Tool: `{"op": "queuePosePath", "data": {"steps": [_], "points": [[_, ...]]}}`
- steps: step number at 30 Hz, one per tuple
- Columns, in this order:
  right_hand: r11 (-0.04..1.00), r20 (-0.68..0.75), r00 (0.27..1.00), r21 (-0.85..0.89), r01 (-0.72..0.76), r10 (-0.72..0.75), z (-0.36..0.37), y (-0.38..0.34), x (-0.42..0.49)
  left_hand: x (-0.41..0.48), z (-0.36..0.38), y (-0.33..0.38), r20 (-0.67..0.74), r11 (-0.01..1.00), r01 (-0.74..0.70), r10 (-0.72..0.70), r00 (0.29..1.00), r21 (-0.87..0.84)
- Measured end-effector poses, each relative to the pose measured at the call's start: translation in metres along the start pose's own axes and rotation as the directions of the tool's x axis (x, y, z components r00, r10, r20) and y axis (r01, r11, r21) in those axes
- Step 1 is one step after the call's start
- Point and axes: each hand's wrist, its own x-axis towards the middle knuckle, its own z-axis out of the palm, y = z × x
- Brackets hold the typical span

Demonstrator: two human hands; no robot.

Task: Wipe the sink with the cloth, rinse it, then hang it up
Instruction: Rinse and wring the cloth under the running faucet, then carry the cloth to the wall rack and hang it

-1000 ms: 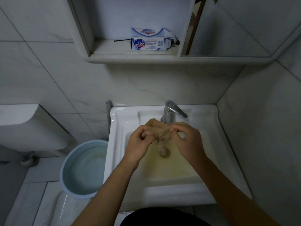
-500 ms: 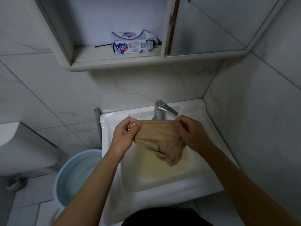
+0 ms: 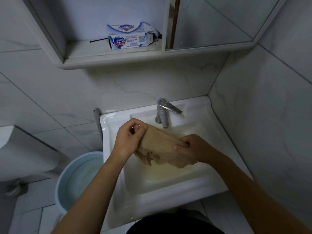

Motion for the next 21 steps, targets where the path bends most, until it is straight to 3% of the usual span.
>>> {"op": "queuePosePath", "data": {"steps": [5,13,16,21], "points": [[0.987,-0.016,0.999,0.156,-0.048,0.051,0.008,0.009,-0.002,-0.01,0.009,-0.012,-0.006,0.996,0.082,-0.082,0.997,0.021],[0.997,0.025,1.0,0.081,-0.012,0.01,0.01,0.032,-0.011,-0.051,0.03,-0.025,-0.081,0.968,0.236,-0.242,0.967,-0.081],[0.976,0.08,0.996,0.218,0.02,-0.038,0.015,0.034,-0.016,-0.078,0.038,-0.035,-0.181,0.933,0.327,-0.351,0.919,-0.15],[0.915,0.195,0.958,0.384,0.121,-0.209,0.033,0.019,-0.027,-0.156,0.042,-0.044,-0.379,0.866,0.429,-0.499,0.78,-0.257]]}}
